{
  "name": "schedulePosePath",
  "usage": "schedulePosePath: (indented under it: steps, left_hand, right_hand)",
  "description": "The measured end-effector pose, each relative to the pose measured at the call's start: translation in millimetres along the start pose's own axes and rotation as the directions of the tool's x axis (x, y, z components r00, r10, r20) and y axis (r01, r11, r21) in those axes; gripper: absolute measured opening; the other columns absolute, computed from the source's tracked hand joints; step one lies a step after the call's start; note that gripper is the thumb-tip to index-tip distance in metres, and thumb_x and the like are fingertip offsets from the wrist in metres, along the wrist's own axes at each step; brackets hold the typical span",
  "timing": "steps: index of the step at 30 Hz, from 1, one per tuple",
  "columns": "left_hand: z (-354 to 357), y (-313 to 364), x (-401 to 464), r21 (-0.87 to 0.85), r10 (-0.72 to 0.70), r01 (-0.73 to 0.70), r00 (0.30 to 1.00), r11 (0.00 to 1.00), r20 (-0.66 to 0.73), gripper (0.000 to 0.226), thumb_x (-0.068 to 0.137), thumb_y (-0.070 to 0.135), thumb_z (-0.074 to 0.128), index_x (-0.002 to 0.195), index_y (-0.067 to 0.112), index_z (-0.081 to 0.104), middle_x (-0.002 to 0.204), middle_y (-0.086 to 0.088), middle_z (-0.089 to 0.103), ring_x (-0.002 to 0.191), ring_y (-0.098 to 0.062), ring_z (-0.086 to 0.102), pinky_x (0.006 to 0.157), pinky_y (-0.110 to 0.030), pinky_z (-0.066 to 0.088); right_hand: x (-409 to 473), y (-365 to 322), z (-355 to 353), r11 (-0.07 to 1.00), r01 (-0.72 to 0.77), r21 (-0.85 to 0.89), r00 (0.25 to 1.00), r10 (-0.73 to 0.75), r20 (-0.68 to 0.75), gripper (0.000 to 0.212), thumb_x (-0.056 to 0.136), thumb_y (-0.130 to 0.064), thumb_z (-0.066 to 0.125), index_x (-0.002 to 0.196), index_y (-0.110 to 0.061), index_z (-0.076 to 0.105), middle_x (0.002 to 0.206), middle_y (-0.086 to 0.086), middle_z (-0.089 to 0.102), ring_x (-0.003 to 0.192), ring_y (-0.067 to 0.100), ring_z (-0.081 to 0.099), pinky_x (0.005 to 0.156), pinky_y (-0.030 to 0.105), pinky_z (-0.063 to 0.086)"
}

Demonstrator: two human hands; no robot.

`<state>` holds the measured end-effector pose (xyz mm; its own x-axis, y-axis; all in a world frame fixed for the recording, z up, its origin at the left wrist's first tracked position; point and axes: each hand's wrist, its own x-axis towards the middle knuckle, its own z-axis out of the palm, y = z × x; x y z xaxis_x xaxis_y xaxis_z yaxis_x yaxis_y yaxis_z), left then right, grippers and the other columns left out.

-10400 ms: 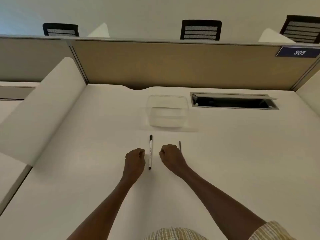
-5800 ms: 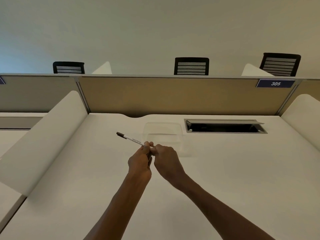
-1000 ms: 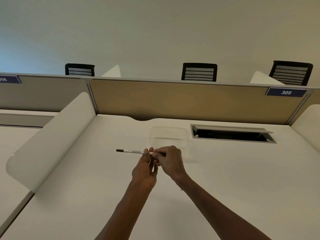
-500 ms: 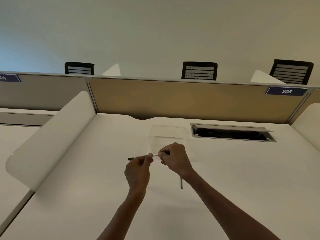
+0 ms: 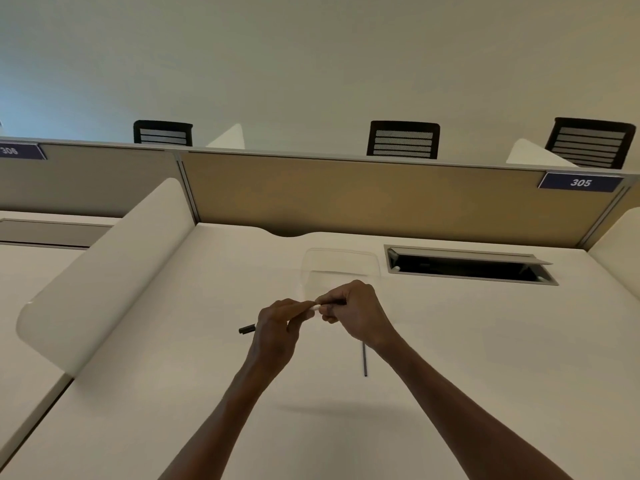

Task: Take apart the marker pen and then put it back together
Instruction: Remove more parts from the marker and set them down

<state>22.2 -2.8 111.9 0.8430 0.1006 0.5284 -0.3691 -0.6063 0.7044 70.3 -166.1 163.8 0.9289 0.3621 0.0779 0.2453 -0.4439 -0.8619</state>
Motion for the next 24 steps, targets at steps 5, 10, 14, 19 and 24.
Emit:
schedulePosePath:
  steps: [5, 10, 14, 19, 24]
  left_hand:
    - [-0.4, 0.0, -1.9, -0.032, -0.028, 0.027, 1.000, 0.999, -0.010, 0.025, 0.085, 0.000, 0.070, 0.104, 0.014, 0.076, 0.082, 0.000, 0.074, 0.077, -0.017, 0.068, 0.068, -0.040, 0.056]
    - [0.4, 2.7, -2.9, -0.030, -0.040, 0.040, 0.999, 0.999, -0.012, 0.021, 0.085, 0.002, 0.071, 0.103, 0.012, 0.077, 0.083, -0.002, 0.075, 0.078, -0.018, 0.068, 0.069, -0.041, 0.055]
    - [0.4, 1.2, -5.4, -0.022, -0.070, 0.070, 0.998, 0.997, -0.003, 0.022, 0.086, 0.003, 0.070, 0.102, 0.016, 0.077, 0.085, 0.002, 0.075, 0.080, -0.015, 0.067, 0.072, -0.038, 0.055]
    - [-1.2, -1.5, -6.8, -0.023, -0.070, 0.070, 0.997, 0.997, -0.011, 0.022, 0.086, 0.005, 0.071, 0.103, 0.017, 0.077, 0.086, 0.004, 0.075, 0.080, -0.010, 0.067, 0.071, -0.033, 0.054]
    - [-3.1, -1.0, -6.6, -0.041, -0.094, 0.092, 0.995, 0.995, -0.027, 0.020, 0.086, 0.006, 0.071, 0.102, 0.017, 0.077, 0.083, 0.004, 0.074, 0.076, -0.008, 0.066, 0.068, -0.027, 0.052]
  right_hand:
    - [-1.7, 1.1, -0.4, 0.992, -0.077, 0.104, 0.997, 0.075, 0.018, 0.030, 0.085, -0.024, 0.074, 0.111, -0.011, 0.071, 0.085, 0.006, 0.076, 0.070, 0.014, 0.073, 0.071, 0.027, 0.061]
    - [-0.5, -3.3, -3.0, 0.979, -0.196, 0.062, 0.981, 0.196, 0.008, 0.042, 0.093, -0.044, 0.057, 0.080, -0.008, 0.074, 0.065, 0.002, 0.072, 0.051, 0.009, 0.064, 0.052, 0.021, 0.050]
    - [-2.4, -2.0, -2.0, 0.992, -0.124, -0.038, 0.992, 0.123, -0.020, 0.030, 0.092, -0.031, 0.063, 0.073, -0.010, 0.073, 0.059, -0.005, 0.067, 0.047, 0.002, 0.058, 0.050, 0.016, 0.042]
    - [-3.0, -2.8, 0.6, 0.994, 0.004, -0.113, 1.000, -0.007, -0.028, 0.007, 0.087, -0.012, 0.068, 0.084, -0.012, 0.075, 0.066, -0.010, 0.065, 0.060, 0.004, 0.060, 0.057, 0.016, 0.045]
    - [-2.5, -1.4, 1.6, 0.999, -0.007, -0.053, 1.000, 0.007, -0.011, 0.016, 0.082, -0.019, 0.075, 0.098, -0.018, 0.072, 0.082, -0.006, 0.070, 0.070, 0.005, 0.063, 0.064, 0.022, 0.050]
